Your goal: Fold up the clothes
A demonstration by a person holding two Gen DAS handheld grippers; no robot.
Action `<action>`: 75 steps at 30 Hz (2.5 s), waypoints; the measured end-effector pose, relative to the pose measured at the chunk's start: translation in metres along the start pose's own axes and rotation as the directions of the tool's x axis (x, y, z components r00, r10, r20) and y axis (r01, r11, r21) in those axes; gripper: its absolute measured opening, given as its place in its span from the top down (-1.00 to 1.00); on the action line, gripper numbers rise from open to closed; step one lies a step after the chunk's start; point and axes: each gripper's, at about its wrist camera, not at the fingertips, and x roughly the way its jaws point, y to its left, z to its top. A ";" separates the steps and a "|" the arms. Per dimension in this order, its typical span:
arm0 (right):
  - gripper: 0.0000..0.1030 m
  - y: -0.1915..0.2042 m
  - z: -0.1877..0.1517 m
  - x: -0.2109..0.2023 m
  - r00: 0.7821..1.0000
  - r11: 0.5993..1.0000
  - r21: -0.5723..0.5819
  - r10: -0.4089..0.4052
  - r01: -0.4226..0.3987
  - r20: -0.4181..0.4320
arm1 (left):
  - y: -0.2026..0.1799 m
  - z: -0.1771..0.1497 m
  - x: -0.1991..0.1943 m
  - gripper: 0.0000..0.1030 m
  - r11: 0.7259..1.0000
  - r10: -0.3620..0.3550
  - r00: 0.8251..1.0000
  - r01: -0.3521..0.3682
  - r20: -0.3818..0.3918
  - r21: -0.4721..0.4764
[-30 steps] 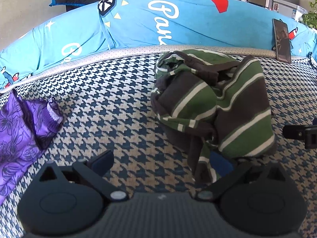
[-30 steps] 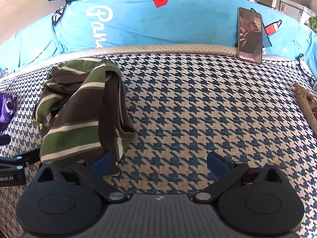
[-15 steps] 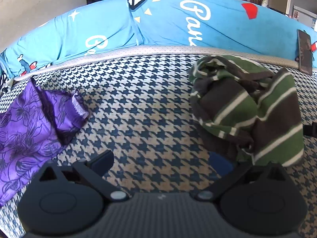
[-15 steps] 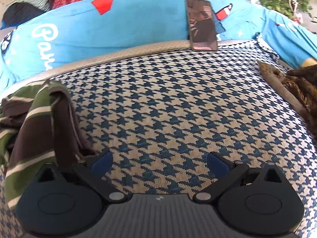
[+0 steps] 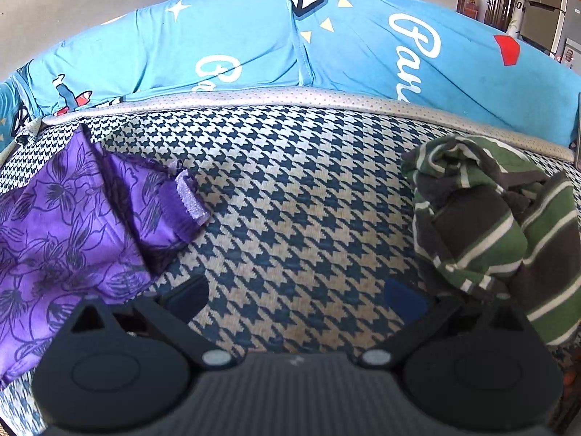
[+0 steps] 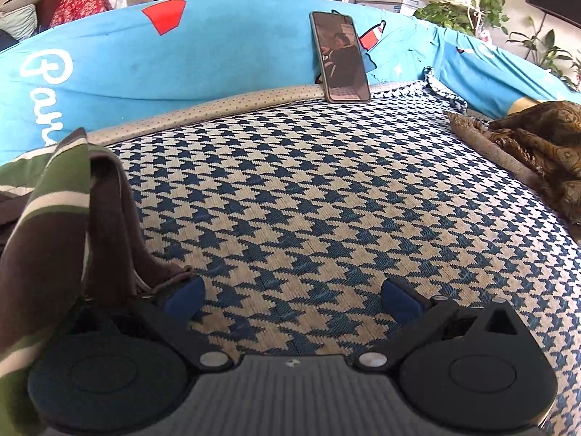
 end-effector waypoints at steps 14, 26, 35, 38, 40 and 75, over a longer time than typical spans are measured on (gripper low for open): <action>-1.00 0.007 -0.004 0.002 0.998 0.998 0.055 -0.015 0.012 0.056 | 0.011 0.009 0.004 -1.00 0.997 -0.051 0.998 0.049 -0.033 -0.066; -1.00 0.007 -0.005 0.003 0.998 0.998 0.057 -0.015 0.012 0.055 | -0.009 -0.002 0.003 -1.00 0.996 -0.074 0.995 0.071 -0.060 -0.062; -1.00 0.007 -0.005 0.003 0.998 0.998 0.057 -0.015 0.012 0.055 | -0.021 -0.010 -0.001 -1.00 0.993 -0.113 0.987 0.108 -0.118 -0.049; -1.00 0.007 -0.005 0.003 0.998 0.998 0.058 -0.015 0.012 0.056 | -0.020 -0.010 -0.002 -1.00 0.995 -0.099 0.987 0.094 -0.128 -0.045; -1.00 0.007 -0.005 0.003 0.998 0.998 0.058 -0.015 0.012 0.056 | -0.019 -0.008 -0.001 -1.00 0.995 -0.094 0.984 0.088 -0.148 -0.046; -1.00 0.006 -0.007 0.003 0.998 0.998 0.059 -0.016 0.013 0.056 | -0.026 -0.022 -0.022 -1.00 0.994 -0.076 0.994 0.068 -0.080 -0.091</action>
